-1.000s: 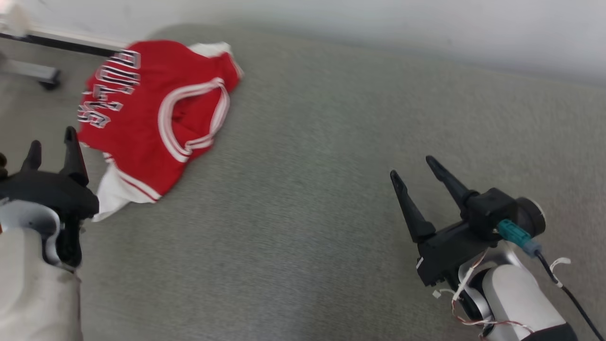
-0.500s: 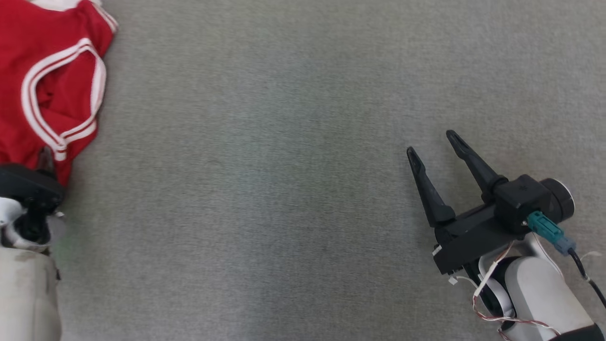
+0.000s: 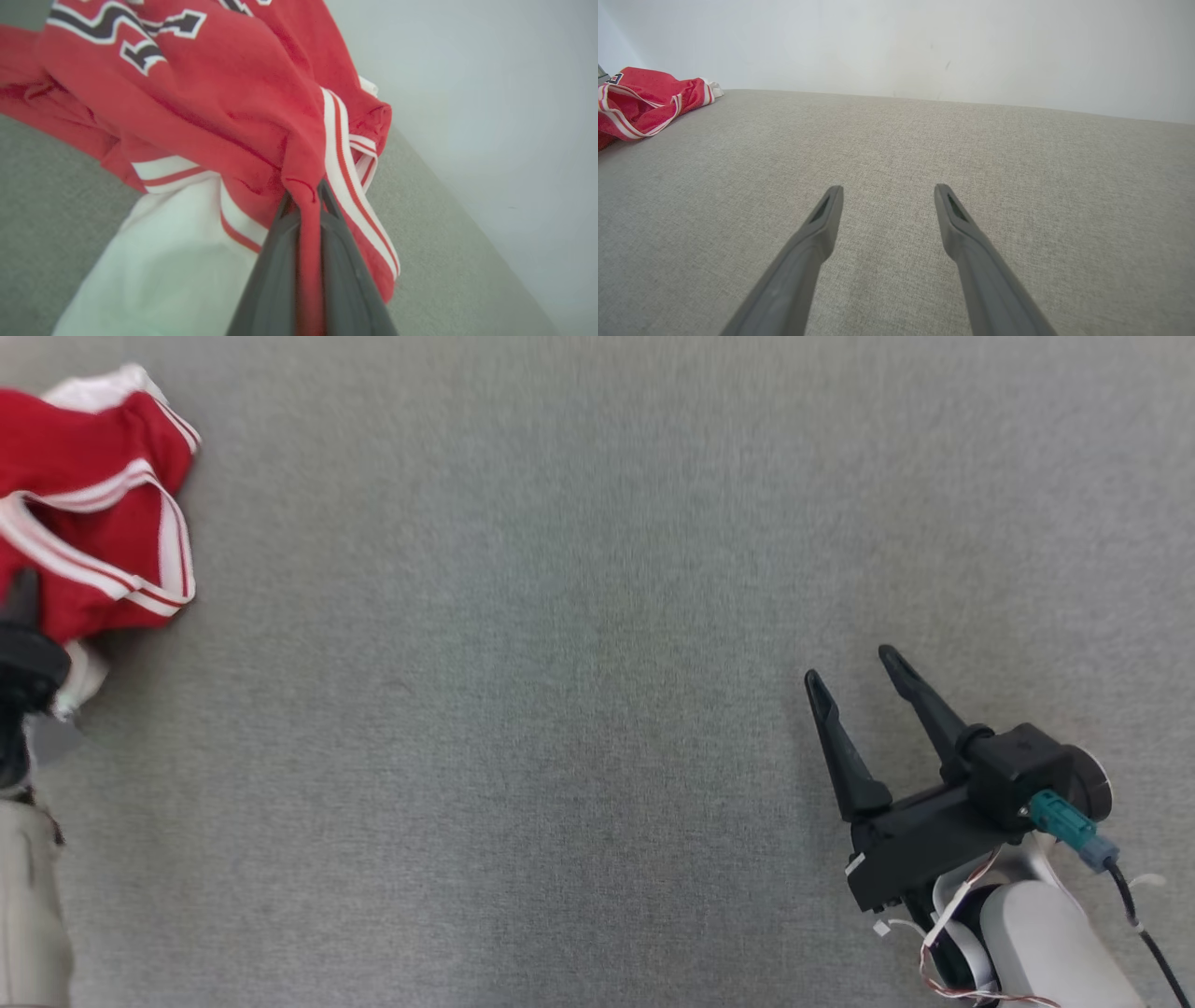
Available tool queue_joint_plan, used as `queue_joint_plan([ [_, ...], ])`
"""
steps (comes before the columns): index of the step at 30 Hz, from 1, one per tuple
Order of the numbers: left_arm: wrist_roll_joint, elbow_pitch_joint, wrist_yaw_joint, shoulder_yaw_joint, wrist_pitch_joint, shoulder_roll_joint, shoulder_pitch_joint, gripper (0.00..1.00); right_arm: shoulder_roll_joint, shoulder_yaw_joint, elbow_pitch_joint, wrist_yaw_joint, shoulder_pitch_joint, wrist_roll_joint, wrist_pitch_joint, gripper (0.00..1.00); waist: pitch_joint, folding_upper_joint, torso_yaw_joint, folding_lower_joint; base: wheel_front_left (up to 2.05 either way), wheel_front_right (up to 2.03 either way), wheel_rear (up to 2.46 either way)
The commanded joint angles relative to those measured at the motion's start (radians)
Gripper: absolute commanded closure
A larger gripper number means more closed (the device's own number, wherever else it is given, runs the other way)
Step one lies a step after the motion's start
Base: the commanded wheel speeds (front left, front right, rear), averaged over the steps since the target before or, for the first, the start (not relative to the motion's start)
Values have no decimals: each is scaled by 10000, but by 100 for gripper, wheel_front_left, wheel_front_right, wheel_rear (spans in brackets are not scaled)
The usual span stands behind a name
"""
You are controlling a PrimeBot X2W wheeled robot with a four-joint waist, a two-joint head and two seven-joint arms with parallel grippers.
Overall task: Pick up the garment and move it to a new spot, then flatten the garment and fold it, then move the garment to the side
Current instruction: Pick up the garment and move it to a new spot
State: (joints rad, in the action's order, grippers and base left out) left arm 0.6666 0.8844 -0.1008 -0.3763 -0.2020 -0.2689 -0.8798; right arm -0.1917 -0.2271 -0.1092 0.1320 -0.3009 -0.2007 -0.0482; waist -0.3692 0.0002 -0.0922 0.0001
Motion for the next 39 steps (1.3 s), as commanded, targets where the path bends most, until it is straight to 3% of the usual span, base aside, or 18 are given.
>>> queue_joint_plan([
  [1, -144, -302, -86, 134, -103, -174, -123, 100, 47, 8, -53, -28, 171, -32, -82, 0, 811, -2, -130, -1, 0, 0, 0],
  [6, 144, -2328, -254, 828, -891, -28, -392, 100, 297, -54, -637, -28, 344, -196, -435, 0, 1852, -2, -44, -1, 0, 0, 0],
  [14, 1137, -5748, -289, 2614, -2274, 1614, 186, 100, 769, -245, -1753, -28, 885, -473, -944, 0, 3489, -2, 513, -1, 0, 0, 0],
  [20, 1542, -7176, -213, 4154, -2110, 2148, 447, 100, 945, -213, -2111, -28, 1011, -523, -1141, 0, 3969, -2, 1391, -1, 0, 0, 0],
  [24, 1510, -7479, 96, 4791, -1411, 2163, 609, 100, 1002, -293, -2176, -28, 941, -530, -1180, 0, 3960, -2, 1910, -1, 0, 0, 0],
  [31, 2472, -7338, 951, 6451, 340, 2179, 1634, 100, 986, -401, -2173, -28, 790, -497, -1125, 0, 3568, -2, 3064, -1, 0, 0, 0],
  [36, 2531, -6477, 1224, 7535, 1290, 2173, 2449, 100, 927, -255, -2060, -28, 723, -477, -1064, 0, 3126, -2, 3637, -1, 0, 0, 0],
  [39, 1953, -5449, 1336, 7983, 1654, 2138, 2745, 100, 955, -200, -1989, -28, 665, -441, -1083, 0, 2854, -2, 3874, -1, 0, 0, 0],
])
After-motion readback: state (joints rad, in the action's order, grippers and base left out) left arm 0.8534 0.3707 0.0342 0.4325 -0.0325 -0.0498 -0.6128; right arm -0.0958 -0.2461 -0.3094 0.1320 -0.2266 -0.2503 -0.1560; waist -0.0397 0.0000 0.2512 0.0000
